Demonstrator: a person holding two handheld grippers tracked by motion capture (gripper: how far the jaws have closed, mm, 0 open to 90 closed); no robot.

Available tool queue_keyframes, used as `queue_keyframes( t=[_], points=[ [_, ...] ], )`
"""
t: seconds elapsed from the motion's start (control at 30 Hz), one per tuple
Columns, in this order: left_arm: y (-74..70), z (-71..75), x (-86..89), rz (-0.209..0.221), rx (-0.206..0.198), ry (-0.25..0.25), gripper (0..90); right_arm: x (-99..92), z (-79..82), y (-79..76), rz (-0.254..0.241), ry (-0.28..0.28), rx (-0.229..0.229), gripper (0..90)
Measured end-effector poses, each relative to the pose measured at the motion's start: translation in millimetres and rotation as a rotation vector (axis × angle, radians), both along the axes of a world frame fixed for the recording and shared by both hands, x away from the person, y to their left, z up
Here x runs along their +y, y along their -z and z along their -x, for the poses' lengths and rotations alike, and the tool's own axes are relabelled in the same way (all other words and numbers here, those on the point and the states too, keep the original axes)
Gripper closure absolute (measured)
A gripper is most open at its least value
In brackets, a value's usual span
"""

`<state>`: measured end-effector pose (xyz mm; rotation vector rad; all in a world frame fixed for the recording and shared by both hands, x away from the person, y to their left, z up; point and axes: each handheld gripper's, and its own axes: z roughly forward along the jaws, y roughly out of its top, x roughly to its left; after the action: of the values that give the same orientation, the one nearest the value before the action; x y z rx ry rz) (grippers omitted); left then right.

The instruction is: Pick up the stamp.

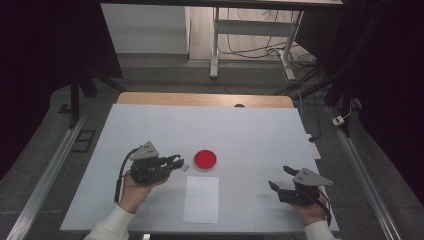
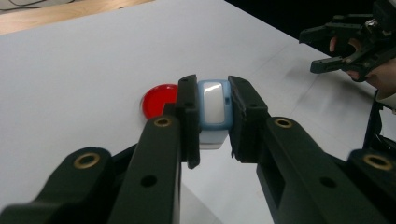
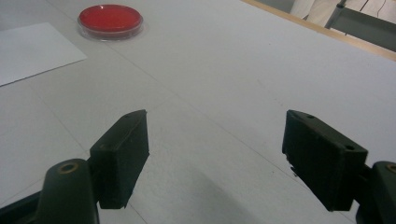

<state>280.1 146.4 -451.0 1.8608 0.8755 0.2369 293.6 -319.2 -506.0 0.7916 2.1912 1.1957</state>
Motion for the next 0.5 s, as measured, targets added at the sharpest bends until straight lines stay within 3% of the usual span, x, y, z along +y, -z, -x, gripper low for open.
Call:
queue_keyframes(
  t=[0.23, 0.5],
  points=[
    [-3.2, -7.3, -20.5, 0.009, -0.008, 0.044, 74.7, 0.6, -0.1, 0.2, 0.004, -0.001, 0.005, 22.3],
    [-1.3, -10.9, -26.7, 0.017, -0.001, 0.059, 74.7, 1.7, -0.5, 0.9, 0.010, 0.001, 0.003, 22.3]
  ],
)
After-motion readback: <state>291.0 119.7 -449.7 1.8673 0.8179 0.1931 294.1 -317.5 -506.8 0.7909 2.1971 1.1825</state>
